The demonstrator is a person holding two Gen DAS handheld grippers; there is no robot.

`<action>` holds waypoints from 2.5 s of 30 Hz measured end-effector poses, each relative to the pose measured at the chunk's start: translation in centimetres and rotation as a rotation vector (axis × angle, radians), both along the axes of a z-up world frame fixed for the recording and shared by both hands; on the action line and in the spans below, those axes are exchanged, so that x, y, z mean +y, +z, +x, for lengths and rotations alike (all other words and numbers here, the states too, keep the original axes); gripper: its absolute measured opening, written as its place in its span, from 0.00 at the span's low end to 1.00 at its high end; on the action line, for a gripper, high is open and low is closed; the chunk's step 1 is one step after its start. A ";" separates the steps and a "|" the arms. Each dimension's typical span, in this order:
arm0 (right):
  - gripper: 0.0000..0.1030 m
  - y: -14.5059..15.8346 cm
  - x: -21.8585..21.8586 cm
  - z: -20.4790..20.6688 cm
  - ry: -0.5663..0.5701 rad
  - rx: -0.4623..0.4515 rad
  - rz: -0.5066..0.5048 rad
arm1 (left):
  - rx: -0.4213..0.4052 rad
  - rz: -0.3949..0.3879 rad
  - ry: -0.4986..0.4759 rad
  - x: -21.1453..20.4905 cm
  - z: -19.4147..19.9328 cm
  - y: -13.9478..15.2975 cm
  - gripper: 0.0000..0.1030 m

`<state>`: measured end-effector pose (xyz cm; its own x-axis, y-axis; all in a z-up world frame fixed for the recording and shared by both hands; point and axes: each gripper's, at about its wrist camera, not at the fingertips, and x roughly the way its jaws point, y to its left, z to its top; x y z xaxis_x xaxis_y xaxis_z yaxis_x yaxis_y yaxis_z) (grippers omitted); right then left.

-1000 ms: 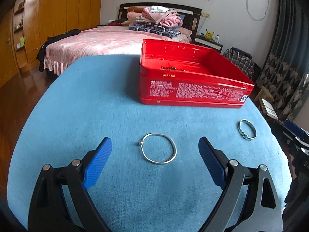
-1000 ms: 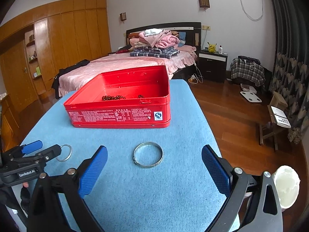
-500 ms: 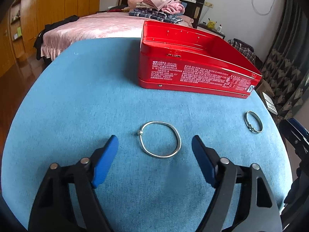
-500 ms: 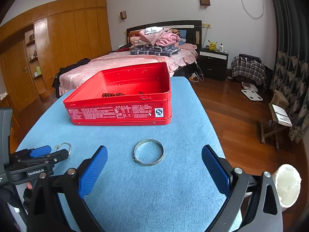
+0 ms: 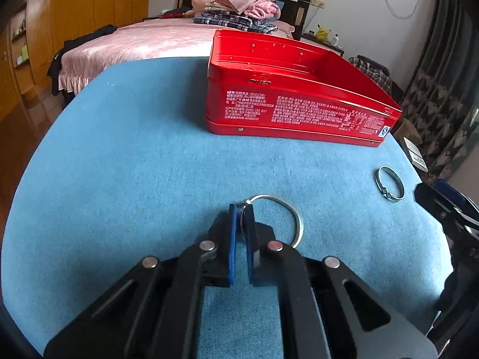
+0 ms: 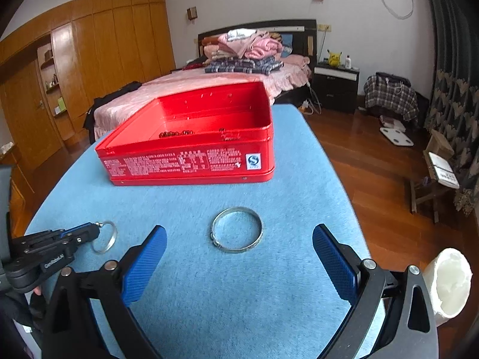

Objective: Organize jewelry
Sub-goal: 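Lower the left gripper onto the thin silver bangle and close on it, then close the right gripper on the thick silver bangle while the left holds the thin bangle, then carry both bangles over the red tin and open both grippers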

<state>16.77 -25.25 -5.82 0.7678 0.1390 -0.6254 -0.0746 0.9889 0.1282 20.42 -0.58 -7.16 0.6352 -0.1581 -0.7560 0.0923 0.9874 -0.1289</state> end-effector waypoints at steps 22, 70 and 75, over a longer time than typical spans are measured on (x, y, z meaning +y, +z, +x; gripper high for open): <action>0.93 -0.5 -0.2 0.5 -0.003 0.043 0.034 | -0.023 0.060 -0.046 -2.7 -1.2 -0.1 0.41; 0.47 0.0 1.3 0.4 0.092 0.145 -0.016 | -0.026 -0.004 -0.001 -1.9 0.0 1.7 0.41; 0.47 0.9 1.5 0.0 0.095 0.129 -0.013 | -0.052 -0.004 -0.001 -2.1 -0.2 2.9 0.41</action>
